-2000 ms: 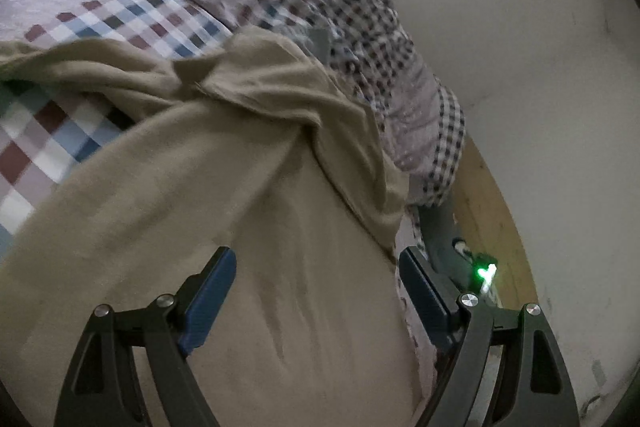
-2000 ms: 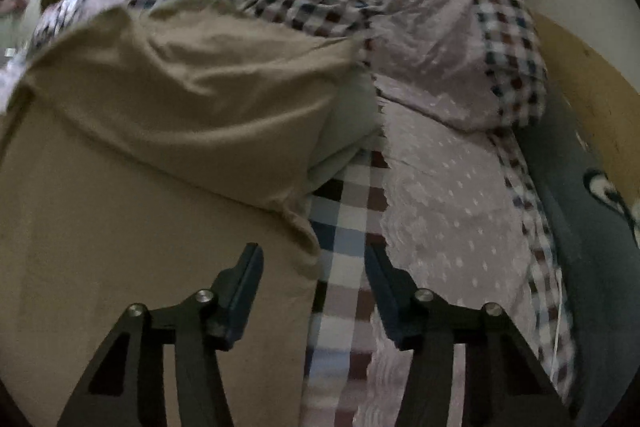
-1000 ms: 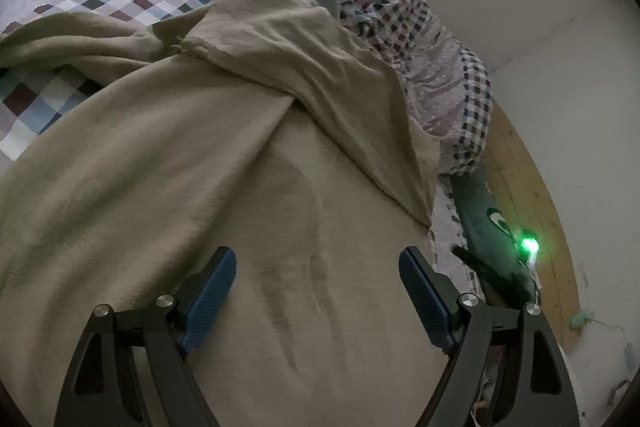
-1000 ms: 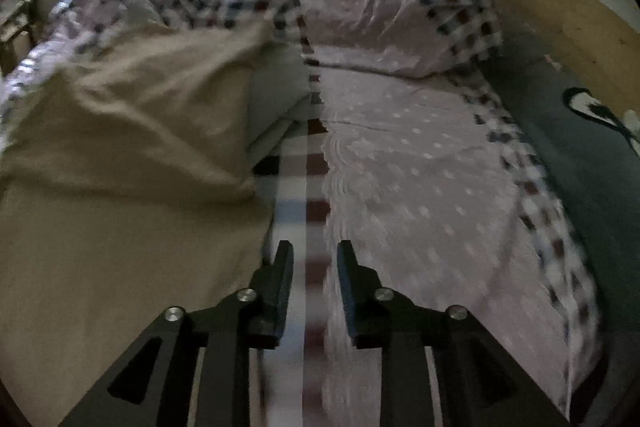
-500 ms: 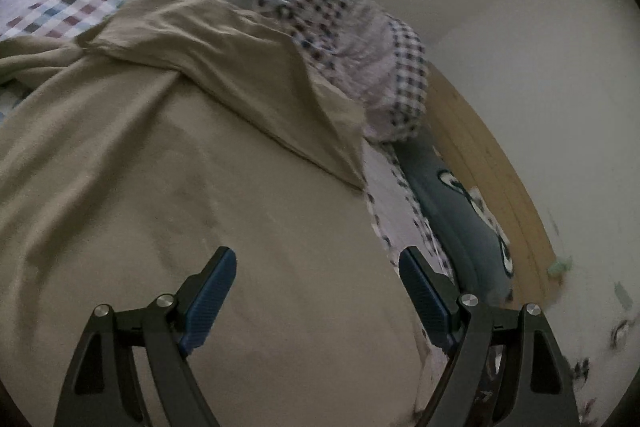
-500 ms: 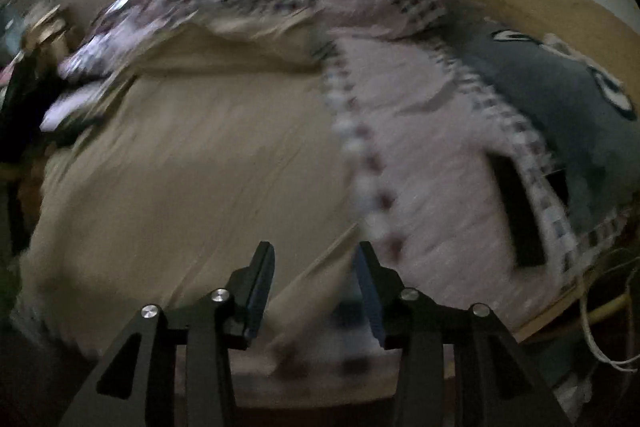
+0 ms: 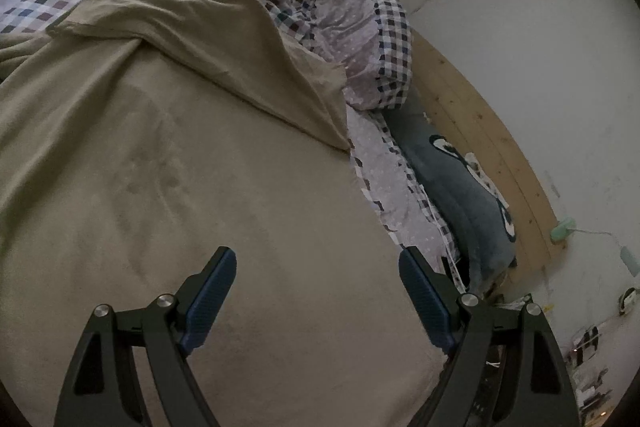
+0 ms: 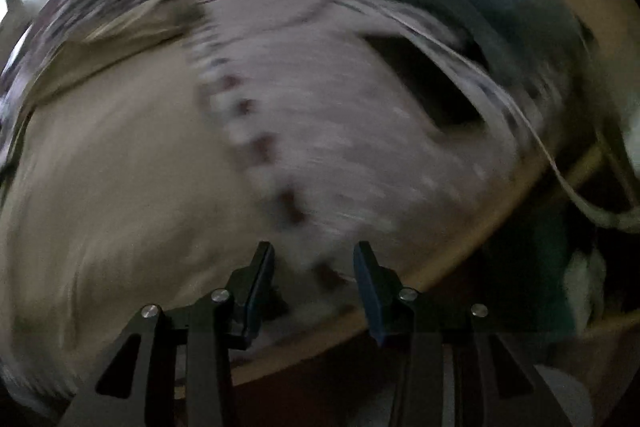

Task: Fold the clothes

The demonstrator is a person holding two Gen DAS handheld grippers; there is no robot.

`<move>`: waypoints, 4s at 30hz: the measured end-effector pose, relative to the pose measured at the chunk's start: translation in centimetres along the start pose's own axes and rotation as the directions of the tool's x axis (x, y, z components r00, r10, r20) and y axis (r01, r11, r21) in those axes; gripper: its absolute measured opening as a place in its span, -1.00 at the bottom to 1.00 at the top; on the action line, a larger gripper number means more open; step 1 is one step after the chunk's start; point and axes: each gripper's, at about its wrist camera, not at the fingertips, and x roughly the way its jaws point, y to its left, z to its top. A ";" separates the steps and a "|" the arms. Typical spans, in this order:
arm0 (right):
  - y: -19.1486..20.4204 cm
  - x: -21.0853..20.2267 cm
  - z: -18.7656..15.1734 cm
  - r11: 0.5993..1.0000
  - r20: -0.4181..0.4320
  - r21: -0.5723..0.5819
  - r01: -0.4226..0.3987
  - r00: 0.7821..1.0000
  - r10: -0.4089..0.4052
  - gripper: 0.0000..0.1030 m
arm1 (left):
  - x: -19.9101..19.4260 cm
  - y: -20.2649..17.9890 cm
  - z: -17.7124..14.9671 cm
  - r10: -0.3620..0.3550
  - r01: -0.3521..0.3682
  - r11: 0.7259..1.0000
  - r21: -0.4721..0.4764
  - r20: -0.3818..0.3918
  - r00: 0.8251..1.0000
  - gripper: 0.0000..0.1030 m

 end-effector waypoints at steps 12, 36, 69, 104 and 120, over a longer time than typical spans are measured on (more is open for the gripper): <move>8.5 -2.1 4.5 0.955 0.126 -0.219 -0.199 0.965 0.230 -0.08 | -1.3 0.4 0.3 -0.001 0.003 0.999 -0.038 0.048 0.999 0.68; 28.1 2.8 8.5 0.739 0.148 -0.452 -0.499 0.775 0.614 0.12 | -24.9 12.6 1.0 0.456 -0.314 0.880 -0.356 0.449 0.769 0.68; 28.2 3.0 9.4 0.702 0.089 -0.384 -0.599 0.733 0.674 0.19 | -25.3 21.8 -1.1 0.940 -0.925 0.210 0.317 0.195 0.281 -0.83; 27.4 3.4 10.1 0.721 0.089 -0.353 -0.596 0.746 0.660 0.19 | -40.0 24.6 -2.5 0.708 -0.602 0.693 -0.397 0.216 0.672 0.14; 27.8 3.5 9.8 0.716 0.075 -0.373 -0.590 0.750 0.657 0.19 | -34.2 26.0 -1.3 0.816 -0.781 0.578 -0.237 0.159 0.556 -0.26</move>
